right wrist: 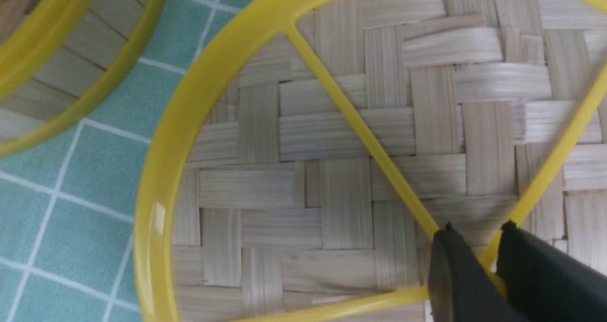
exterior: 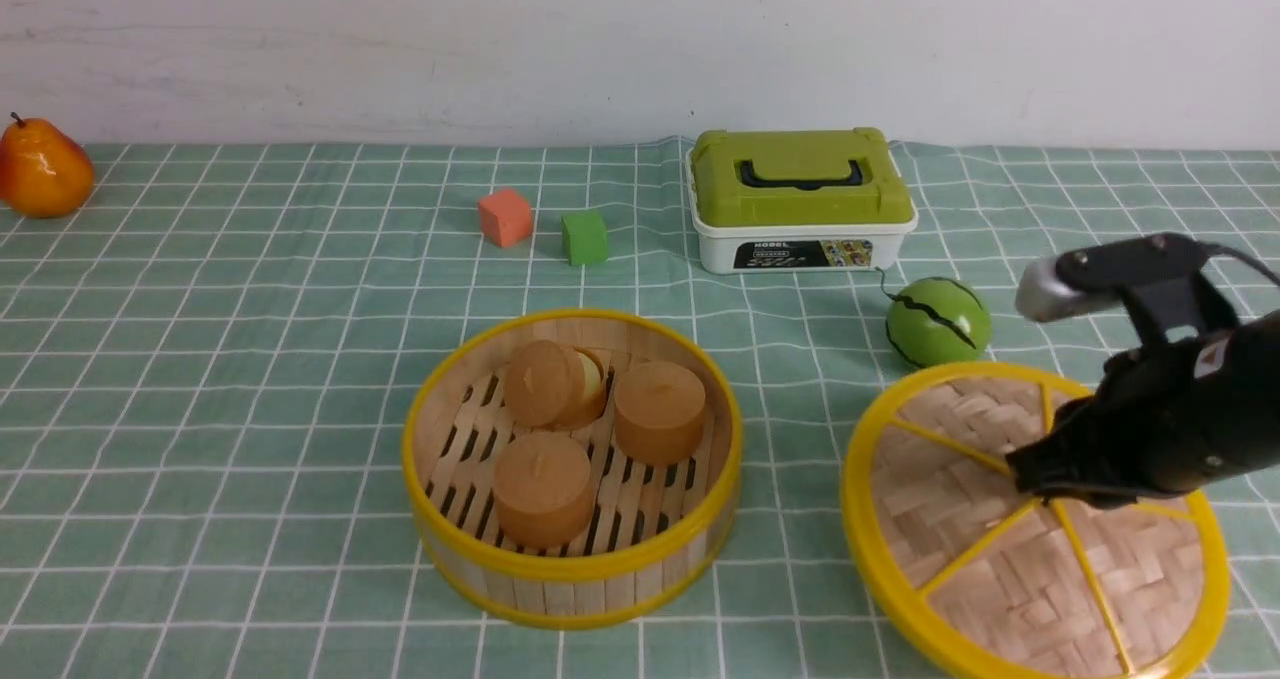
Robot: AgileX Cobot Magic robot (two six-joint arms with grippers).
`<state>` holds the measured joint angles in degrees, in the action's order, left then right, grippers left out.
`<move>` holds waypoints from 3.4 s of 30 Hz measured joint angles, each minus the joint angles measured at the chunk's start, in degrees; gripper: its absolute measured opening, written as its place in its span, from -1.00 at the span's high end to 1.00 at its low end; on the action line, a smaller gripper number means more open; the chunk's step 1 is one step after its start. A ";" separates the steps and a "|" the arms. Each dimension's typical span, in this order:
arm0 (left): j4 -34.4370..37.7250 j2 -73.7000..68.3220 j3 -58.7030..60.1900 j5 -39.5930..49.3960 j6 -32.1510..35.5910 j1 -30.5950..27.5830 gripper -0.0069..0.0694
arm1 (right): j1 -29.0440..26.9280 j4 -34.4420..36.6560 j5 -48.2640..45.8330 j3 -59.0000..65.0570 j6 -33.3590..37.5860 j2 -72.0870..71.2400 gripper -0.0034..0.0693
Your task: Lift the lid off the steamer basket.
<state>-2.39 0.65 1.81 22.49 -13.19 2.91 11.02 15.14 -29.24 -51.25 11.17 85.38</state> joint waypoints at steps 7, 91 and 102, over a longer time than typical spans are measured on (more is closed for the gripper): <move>0.00 0.00 0.00 0.00 0.00 0.00 0.19 | -0.06 1.84 4.66 0.12 0.00 6.37 0.54; 0.00 0.00 0.00 0.00 0.00 0.00 0.19 | -11.02 -19.62 7.34 52.34 -23.09 -85.98 0.92; 0.00 0.00 0.00 0.00 0.00 0.00 0.19 | -11.02 -19.62 7.34 52.34 -23.09 -85.98 0.91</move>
<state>-2.39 0.65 1.81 22.49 -13.19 2.91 0.00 -4.48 -21.90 1.09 -11.92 -0.60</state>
